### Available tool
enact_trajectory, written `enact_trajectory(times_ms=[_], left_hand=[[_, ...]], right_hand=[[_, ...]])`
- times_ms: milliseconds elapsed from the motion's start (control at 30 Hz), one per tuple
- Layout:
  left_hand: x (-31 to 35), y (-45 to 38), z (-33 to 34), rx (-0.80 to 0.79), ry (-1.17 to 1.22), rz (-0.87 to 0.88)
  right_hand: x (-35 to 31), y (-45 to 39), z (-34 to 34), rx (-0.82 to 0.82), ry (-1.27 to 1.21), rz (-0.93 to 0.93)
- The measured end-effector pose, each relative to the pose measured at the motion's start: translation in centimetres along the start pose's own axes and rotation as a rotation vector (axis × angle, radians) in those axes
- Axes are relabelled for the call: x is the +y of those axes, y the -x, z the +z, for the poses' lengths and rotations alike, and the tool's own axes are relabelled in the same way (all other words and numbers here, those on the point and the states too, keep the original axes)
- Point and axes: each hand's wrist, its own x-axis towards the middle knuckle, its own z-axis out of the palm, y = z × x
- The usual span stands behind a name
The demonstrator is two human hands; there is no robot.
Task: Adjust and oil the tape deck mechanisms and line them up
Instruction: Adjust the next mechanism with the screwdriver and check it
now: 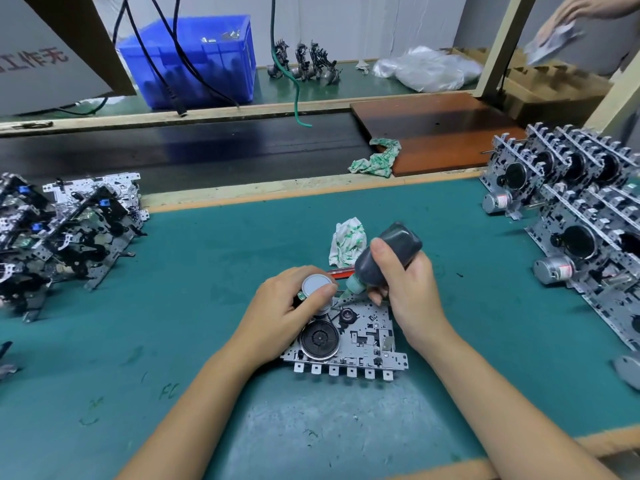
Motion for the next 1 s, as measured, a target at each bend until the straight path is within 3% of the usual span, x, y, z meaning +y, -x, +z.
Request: enact_trajectory(times_ms=[1000], left_hand=[[0.31, 0.15, -0.23, 0.017, 0.033, 0.007]], right_hand=[[0.03, 0.33, 0.17, 0.012, 0.009, -0.016]])
